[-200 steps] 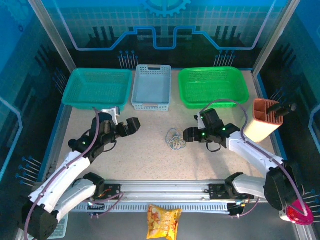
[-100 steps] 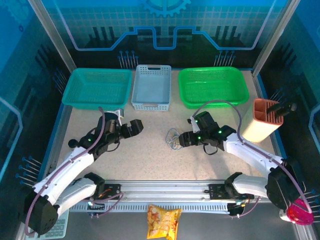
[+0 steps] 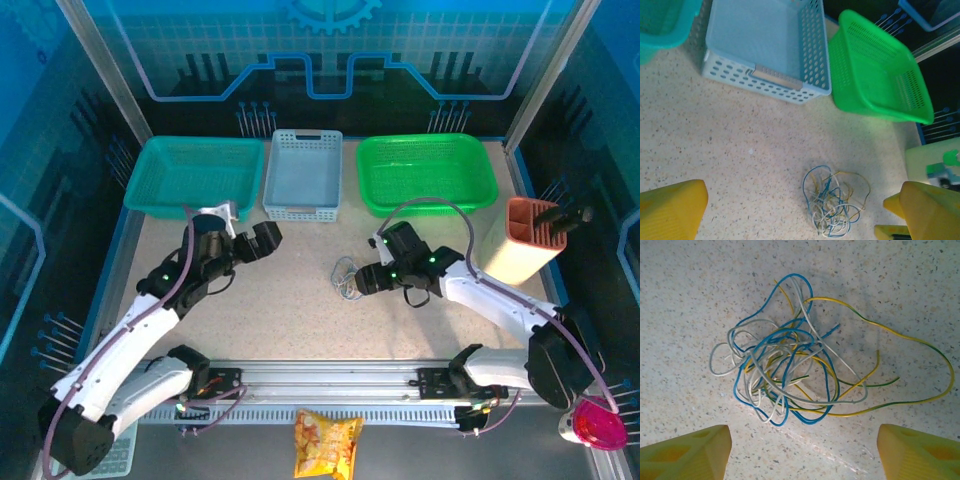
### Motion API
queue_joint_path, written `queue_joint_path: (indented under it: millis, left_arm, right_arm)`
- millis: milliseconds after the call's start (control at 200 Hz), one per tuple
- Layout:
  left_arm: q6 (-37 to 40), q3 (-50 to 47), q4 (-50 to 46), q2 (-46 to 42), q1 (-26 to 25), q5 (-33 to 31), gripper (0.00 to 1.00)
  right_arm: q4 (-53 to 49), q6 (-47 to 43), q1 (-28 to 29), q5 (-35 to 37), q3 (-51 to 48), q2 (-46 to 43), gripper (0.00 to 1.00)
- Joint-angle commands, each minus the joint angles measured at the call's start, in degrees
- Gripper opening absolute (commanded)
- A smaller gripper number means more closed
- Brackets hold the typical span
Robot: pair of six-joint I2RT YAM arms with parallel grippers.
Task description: Untangle the cables
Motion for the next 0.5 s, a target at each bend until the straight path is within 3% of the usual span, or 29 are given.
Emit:
queue_joint_path:
  millis: [0, 495]
  left_arm:
    - [-0.10, 2.10, -1.96, -1.34, -0.34, -1.28, 0.99]
    - [-1.20, 2.15, -1.60, -0.87, -0.39, 0.26, 0.99]
  right_arm:
    - [-1.48, -1.59, 0.74, 2.03, 2.50, 1.05, 0.76]
    - [0.90, -4.30, 0.75, 0.69, 6.98, 9.45, 0.69]
